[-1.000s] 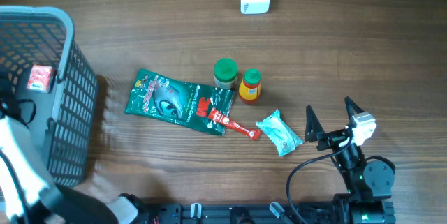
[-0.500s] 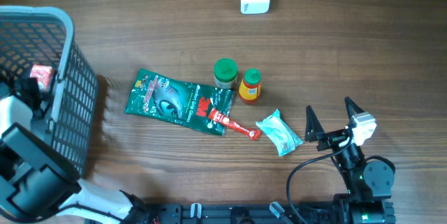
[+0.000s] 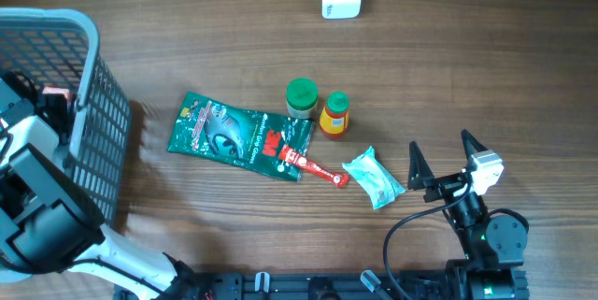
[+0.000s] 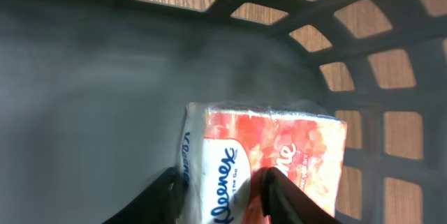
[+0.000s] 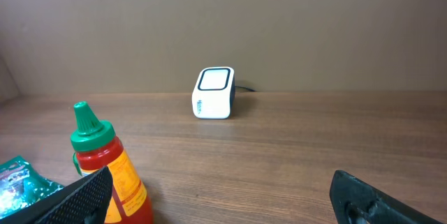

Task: Scan the item barcode
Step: 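Return the left gripper into the basket and grasp the red-orange packet, then carry the red-orange packet out and drop it beside the wipes pack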

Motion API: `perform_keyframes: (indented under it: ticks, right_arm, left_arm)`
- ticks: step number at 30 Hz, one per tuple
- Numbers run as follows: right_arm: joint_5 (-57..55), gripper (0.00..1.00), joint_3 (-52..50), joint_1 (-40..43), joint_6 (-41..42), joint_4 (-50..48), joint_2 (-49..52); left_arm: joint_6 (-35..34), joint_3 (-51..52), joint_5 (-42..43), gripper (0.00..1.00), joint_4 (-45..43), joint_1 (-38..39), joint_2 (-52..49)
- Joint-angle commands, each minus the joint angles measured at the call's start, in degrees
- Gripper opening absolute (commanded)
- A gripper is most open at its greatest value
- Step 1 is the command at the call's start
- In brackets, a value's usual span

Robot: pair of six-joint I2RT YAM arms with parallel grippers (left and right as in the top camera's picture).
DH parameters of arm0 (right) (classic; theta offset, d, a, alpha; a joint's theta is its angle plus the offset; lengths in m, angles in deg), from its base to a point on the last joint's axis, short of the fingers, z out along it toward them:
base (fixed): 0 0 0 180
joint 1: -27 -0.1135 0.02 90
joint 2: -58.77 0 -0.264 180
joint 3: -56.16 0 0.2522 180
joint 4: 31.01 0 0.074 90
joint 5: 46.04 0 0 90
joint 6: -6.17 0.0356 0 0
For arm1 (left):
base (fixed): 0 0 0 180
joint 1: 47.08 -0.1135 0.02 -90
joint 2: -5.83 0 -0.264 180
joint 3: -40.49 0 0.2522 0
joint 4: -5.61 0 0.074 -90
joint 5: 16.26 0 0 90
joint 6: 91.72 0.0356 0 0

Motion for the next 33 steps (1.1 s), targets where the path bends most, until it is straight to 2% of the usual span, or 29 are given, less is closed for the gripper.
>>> perform_keyframes:
  ticks: [1,3,7,12,16,23,26,30,33]
  right_arm:
    - [-0.94,1.0,-0.07,-0.24,0.85,-0.13,-0.26]
    - [-0.94,1.0,-0.07,-0.24,0.85,-0.13,-0.26]
    - [-0.94,1.0,-0.07,-0.24,0.85,-0.13,-0.26]
    - [-0.94,1.0,-0.07,-0.24,0.85,-0.13,-0.26]
    - [-0.94,1.0,-0.07,-0.24,0.85,-0.13,-0.26]
    - [-0.94,1.0,-0.07,-0.24,0.85,-0.11,-0.26]
    - [-0.94,1.0,-0.07,-0.24,0.85,-0.13,-0.26]
    - [-0.94,1.0,-0.07,-0.24,0.85,-0.13,-0.26]
    - [-0.94,1.0,-0.07,-0.24,0.85,-0.13,-0.26]
  left_arm:
    - [0.48,0.39,-2.23,0.35,0.74,0.0,-3.37]
    - [0.48,0.39,-2.29,0.31,0.79,0.0,-3.37]
    - [0.48,0.39,-2.25,0.04,3.43,0.0,-3.34]
    - [0.5,0.37,-2.27,0.04,10.27,-0.11,-0.98]
    - [0.48,0.37,-2.29,0.04,14.38,-0.13,8.37]
    - [-0.35,0.37,-2.29,0.04,19.78,-0.11,32.15]
    - [-6.45,0.37,-1.62,0.04,24.55,-0.09,45.09]
    - [-7.32,0.37,4.48,0.04,27.41,1.33,57.0]
    - [-7.3,0.37,8.13,0.04,28.87,5.42,66.14]
